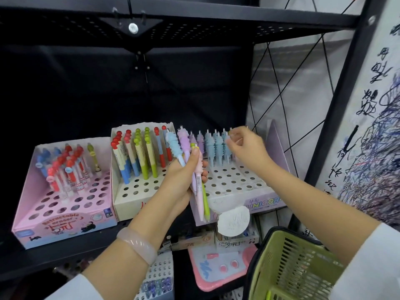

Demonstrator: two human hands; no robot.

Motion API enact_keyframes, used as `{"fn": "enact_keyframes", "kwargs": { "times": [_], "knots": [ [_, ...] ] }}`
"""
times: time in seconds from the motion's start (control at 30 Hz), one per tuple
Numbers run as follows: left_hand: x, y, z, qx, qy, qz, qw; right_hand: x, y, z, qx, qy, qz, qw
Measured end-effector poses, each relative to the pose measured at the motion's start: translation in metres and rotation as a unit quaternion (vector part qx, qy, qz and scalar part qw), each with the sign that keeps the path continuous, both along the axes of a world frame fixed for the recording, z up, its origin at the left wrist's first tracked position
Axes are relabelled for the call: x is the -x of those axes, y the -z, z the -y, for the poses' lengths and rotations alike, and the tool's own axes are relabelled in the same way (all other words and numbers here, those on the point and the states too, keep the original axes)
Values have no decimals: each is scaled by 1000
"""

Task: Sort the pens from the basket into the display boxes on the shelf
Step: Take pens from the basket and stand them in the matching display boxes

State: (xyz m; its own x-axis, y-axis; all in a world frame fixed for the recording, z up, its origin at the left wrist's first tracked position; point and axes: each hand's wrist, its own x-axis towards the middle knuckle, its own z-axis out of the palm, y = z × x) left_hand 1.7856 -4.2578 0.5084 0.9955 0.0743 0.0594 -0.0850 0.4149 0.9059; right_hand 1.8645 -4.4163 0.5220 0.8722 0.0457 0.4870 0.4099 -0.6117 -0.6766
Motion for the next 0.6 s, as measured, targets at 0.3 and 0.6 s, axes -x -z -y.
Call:
{"fn": "enact_keyframes", "kwargs": {
  "times": [0.3, 0.6],
  "knots": [
    [6, 1, -9, -38, -51, 7, 998, 47, -10, -47, -64, -240, -175, 953],
    [12, -1, -13, -17, -35, -5, 999, 51, -11, -49, -109, -254, -248, 928]
  ]
}}
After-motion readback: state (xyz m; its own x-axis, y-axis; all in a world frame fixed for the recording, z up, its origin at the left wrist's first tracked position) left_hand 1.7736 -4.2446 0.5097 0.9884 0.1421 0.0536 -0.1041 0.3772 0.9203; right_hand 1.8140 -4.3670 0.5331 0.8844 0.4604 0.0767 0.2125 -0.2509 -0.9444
